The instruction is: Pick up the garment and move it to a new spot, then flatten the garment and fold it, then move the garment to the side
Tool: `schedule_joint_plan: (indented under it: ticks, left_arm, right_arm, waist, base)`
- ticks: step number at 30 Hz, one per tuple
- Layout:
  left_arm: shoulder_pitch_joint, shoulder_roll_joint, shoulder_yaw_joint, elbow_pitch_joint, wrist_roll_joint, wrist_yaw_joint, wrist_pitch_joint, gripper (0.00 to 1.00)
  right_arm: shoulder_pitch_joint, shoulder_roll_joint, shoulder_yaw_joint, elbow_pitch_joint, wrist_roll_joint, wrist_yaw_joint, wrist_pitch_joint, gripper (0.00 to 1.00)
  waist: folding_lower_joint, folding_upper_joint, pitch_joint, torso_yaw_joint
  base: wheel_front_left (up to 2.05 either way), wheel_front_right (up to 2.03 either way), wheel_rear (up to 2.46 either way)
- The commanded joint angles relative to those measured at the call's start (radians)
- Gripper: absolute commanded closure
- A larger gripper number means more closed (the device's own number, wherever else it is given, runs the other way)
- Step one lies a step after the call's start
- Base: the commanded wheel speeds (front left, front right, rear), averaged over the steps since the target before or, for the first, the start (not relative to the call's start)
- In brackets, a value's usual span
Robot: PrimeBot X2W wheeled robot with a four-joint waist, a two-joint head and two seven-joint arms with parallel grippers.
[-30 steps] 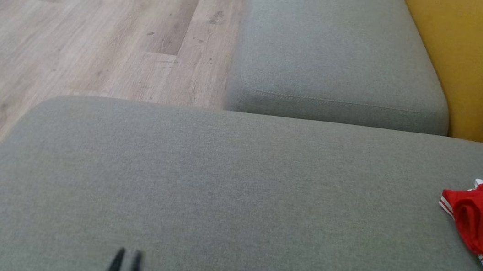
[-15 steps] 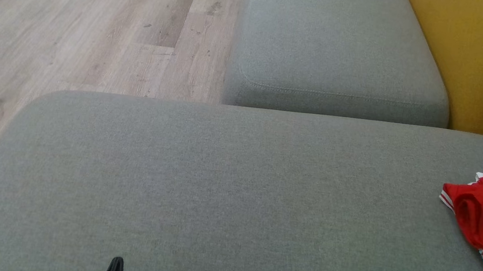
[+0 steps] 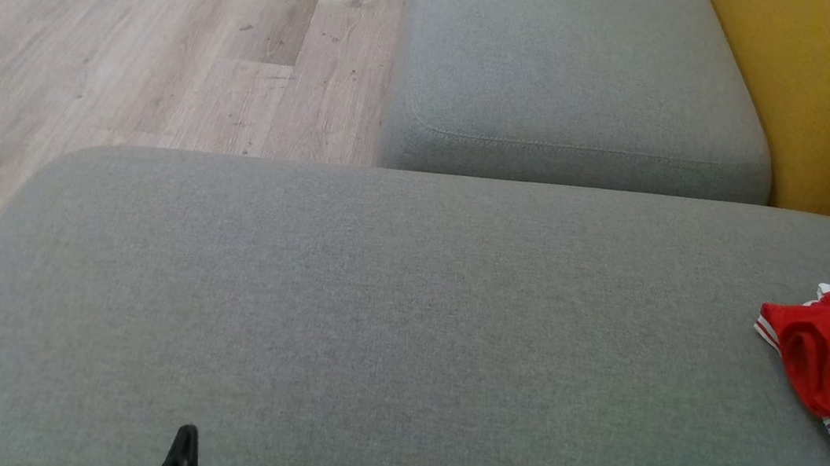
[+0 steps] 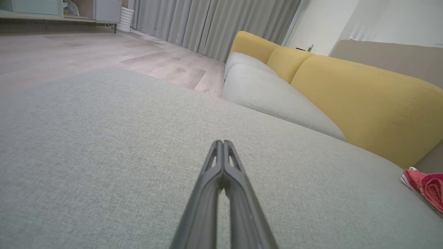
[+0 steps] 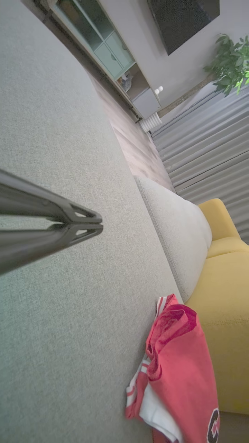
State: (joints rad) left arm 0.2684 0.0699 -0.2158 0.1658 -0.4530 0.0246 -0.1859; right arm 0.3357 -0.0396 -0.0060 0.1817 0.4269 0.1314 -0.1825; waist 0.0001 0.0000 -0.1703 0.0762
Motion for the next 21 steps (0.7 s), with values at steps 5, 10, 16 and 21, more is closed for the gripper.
schedule_joint_plan:
  ticks: [5,10,16,21]
  left_arm:
    - [-0.064,0.008,0.033,-0.018,-0.072,-0.013,0.01,1.0]
    - [-0.081,0.009,0.045,-0.014,-0.134,-0.021,0.023,1.0]
    - [-0.1,0.011,0.06,-0.009,-0.208,-0.03,0.038,1.0]
    - [-0.117,0.012,0.072,-0.004,-0.269,-0.038,0.051,1.0]
  right_arm:
    - [-0.062,-0.013,-0.005,-0.022,0.074,0.0,0.017,1.0]
    - [-0.082,-0.014,-0.008,-0.018,0.136,0.0,0.031,1.0]
    - [-0.107,-0.016,-0.012,-0.012,0.209,0.0,0.047,1.0]
    - [-0.127,-0.017,-0.016,-0.008,0.27,0.0,0.06,1.0]
  waist:
    - [-0.0001,0.0,0.009,-0.004]
    - [-0.0001,0.0,0.017,-0.008]
    - [-0.0001,0.0,0.028,-0.012]
    - [-0.0001,0.0,0.037,-0.016]
  base:
    - [0.0,0.0,0.0]
    - [0.0,0.0,0.0]
    - [0.0,0.0,0.0]
    - [0.0,0.0,0.0]
